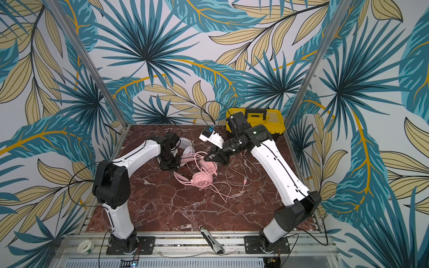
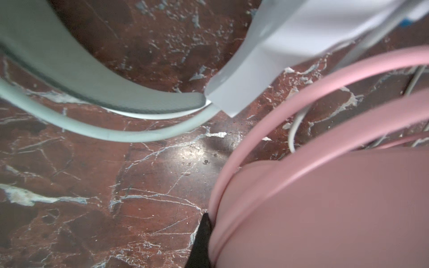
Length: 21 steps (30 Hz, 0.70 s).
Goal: Wrap the headphones
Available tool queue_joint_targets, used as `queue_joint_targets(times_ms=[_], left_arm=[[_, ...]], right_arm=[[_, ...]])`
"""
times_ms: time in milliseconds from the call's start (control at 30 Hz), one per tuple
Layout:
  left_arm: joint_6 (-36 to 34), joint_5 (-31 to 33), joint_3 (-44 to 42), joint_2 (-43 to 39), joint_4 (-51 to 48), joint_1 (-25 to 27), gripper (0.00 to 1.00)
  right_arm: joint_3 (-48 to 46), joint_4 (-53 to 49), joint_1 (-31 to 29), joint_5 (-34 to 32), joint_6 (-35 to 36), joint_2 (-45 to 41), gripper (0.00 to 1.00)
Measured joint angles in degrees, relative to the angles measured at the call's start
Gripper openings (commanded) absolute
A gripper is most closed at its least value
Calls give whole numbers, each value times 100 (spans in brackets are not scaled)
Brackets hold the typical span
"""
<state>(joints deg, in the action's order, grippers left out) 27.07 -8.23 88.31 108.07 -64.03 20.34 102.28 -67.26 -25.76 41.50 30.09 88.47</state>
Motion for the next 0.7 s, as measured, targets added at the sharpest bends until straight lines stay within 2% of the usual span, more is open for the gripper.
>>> queue_joint_targets(times_ms=[267,467,567,667,700], left_arm=[[306,560,-299,-949,-9,-715,0],[356,542,-240,-1880,33,-826,0],[299,389,-157,-2109,39,-817,0],[286,249,-149,-2236,35,-815,0],[278,203,-149,-2258,33,-815,0]], right_arm=[[-1777,678,612,-1834,-1250,-1432,0],[-2625,695,852,-3250,-2087,-1453,2],[-2892,693,931,-3836,-2566,-1331,21],[-3132,752,966,-4223,-2916,-1346,46],[-3202,813,970,-4284,-3010,-1368,50]])
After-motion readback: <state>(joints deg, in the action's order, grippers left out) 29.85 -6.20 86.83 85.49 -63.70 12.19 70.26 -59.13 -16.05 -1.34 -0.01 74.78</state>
